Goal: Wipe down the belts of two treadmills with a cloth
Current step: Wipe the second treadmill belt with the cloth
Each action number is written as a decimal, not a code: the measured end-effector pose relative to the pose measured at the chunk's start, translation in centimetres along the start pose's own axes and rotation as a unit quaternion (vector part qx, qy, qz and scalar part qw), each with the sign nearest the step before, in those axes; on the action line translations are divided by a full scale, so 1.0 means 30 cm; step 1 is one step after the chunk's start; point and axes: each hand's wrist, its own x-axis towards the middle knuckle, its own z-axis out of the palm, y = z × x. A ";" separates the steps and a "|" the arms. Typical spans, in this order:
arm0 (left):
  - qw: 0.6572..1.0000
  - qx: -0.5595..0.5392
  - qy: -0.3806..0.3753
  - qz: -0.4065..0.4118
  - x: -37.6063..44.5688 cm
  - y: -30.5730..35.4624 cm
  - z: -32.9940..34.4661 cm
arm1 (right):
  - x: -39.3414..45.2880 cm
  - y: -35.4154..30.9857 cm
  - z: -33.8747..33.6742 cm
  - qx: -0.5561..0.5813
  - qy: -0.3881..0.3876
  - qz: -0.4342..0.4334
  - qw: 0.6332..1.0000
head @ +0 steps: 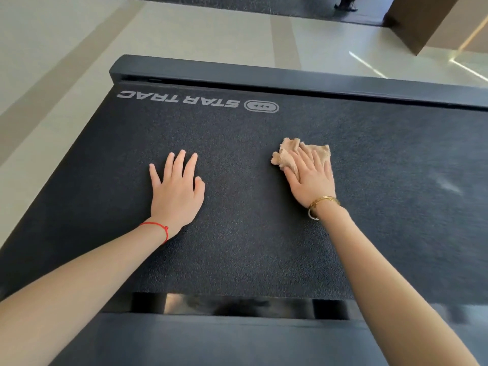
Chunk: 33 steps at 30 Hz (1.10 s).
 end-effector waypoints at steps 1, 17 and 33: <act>1.000 -0.001 0.000 0.000 0.000 0.000 0.001 | -0.019 -0.036 -0.003 -0.005 0.006 -0.021 1.000; 1.000 -0.004 0.004 0.012 -0.004 -0.011 0.009 | -0.254 -0.020 0.000 -0.010 0.018 0.056 0.998; 0.999 -0.006 -0.020 0.025 -0.066 0.014 -0.005 | -0.407 0.031 -0.039 0.012 0.011 0.030 0.999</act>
